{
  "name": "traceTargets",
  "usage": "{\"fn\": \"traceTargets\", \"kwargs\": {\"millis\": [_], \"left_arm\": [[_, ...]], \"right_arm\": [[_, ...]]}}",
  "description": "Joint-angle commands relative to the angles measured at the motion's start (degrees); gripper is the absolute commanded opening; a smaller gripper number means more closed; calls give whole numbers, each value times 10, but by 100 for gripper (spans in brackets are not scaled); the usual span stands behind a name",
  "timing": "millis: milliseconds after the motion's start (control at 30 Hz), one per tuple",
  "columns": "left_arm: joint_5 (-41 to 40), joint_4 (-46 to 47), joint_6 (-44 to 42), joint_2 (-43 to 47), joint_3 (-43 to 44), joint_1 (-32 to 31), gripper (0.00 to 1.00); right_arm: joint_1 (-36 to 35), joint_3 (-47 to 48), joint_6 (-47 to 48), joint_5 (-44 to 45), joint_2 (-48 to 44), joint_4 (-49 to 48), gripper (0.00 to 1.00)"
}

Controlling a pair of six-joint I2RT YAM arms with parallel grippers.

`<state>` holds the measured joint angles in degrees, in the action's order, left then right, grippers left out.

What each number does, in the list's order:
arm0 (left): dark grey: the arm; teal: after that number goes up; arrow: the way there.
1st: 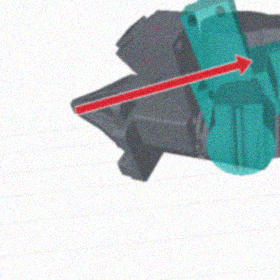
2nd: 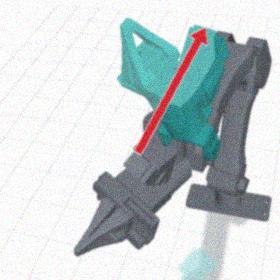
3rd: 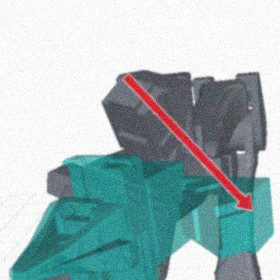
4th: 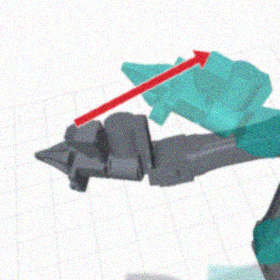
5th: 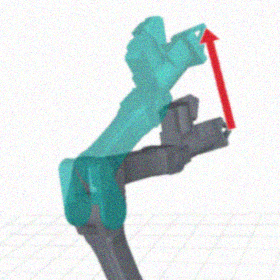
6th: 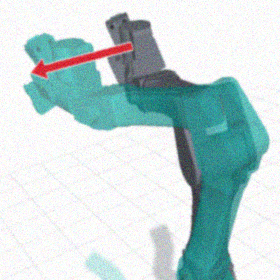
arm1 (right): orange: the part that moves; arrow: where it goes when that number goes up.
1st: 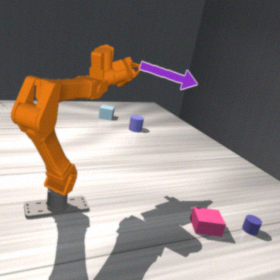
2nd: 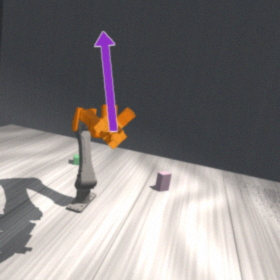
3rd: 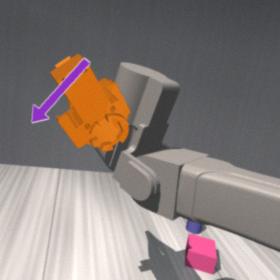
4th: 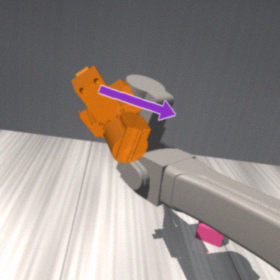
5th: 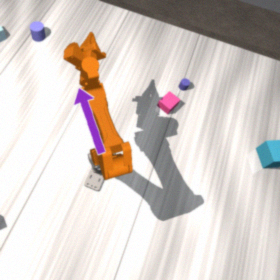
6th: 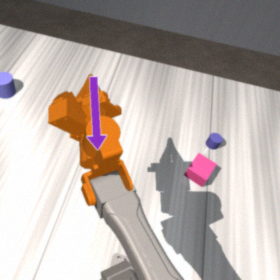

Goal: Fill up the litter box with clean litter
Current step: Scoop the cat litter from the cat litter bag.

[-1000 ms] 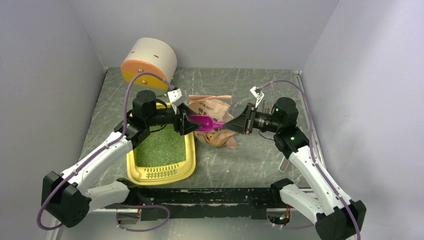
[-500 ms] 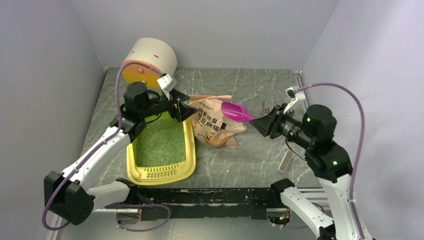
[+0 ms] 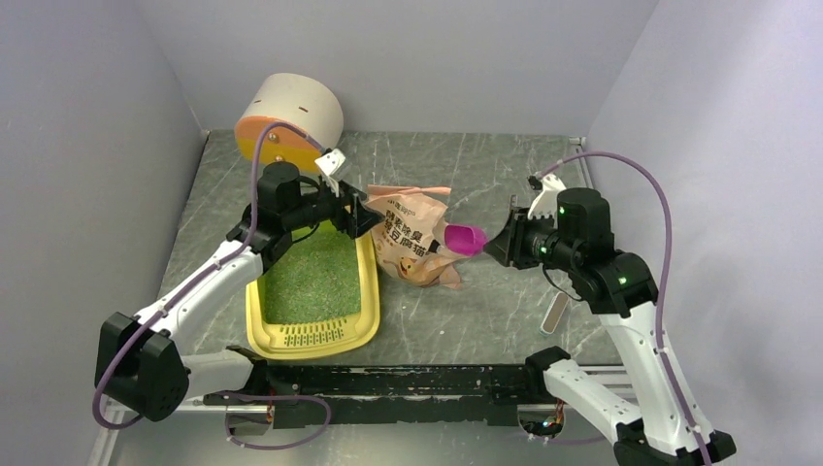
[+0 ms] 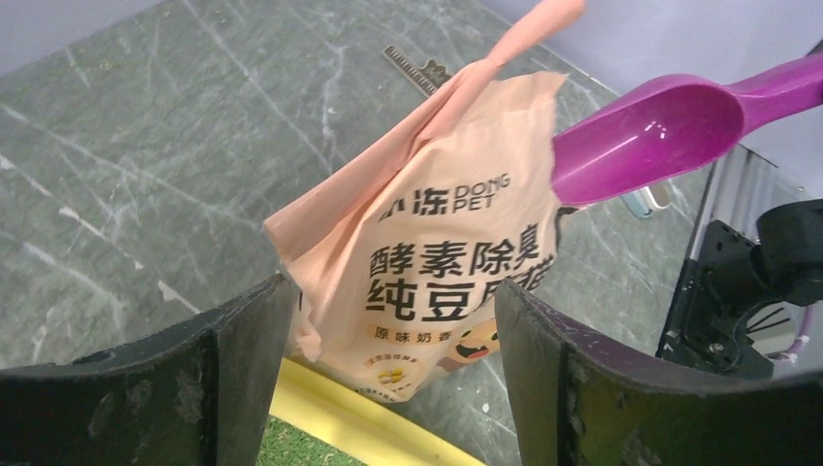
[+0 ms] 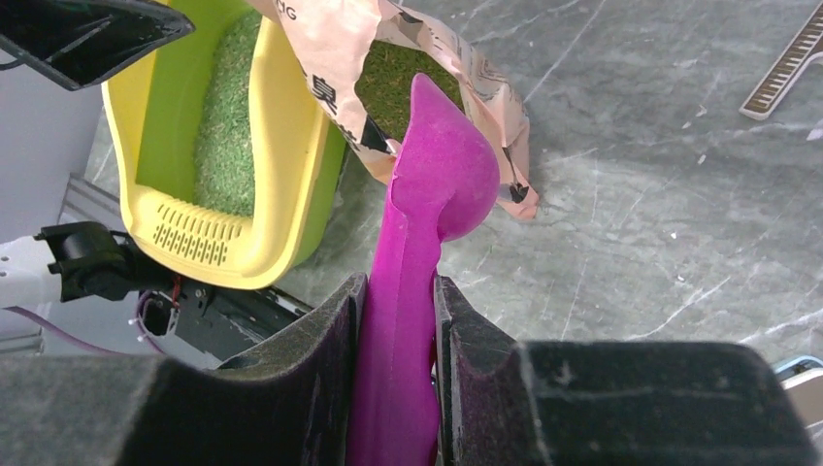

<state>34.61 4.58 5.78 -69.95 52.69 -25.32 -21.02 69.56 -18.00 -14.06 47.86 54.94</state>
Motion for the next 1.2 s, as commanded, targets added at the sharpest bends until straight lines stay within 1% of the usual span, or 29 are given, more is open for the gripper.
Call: {"fn": "traceTargets", "kwargs": {"millis": [0, 100, 300, 467, 667, 767, 833, 1000, 1167], "left_arm": [[-53, 41, 4, 10, -27, 2, 80], [-45, 60, 5, 2, -36, 2, 81], [4, 56, -2, -52, -15, 3, 80], [58, 82, 2, -84, -9, 2, 75], [114, 111, 14, -95, -8, 2, 60], [136, 112, 14, -97, -4, 2, 55], [152, 115, 14, -96, -1, 2, 49], [153, 114, 13, -90, -6, 2, 34], [154, 99, 4, -92, -8, 1, 21]], "right_arm": [[-2, -6, 16, -33, 10, -28, 0], [-2, -9, 20, -56, 28, -43, 0], [-2, -27, 32, -127, 55, -65, 0], [-2, -35, 32, -132, 84, -67, 0], [-2, -43, 22, -127, 125, -77, 0], [-2, -44, 21, -125, 149, -78, 0], [-2, -49, 18, -125, 160, -87, 0], [-5, -58, 1, -105, 183, -100, 0], [-22, -62, -12, -46, 202, -95, 0]]}}
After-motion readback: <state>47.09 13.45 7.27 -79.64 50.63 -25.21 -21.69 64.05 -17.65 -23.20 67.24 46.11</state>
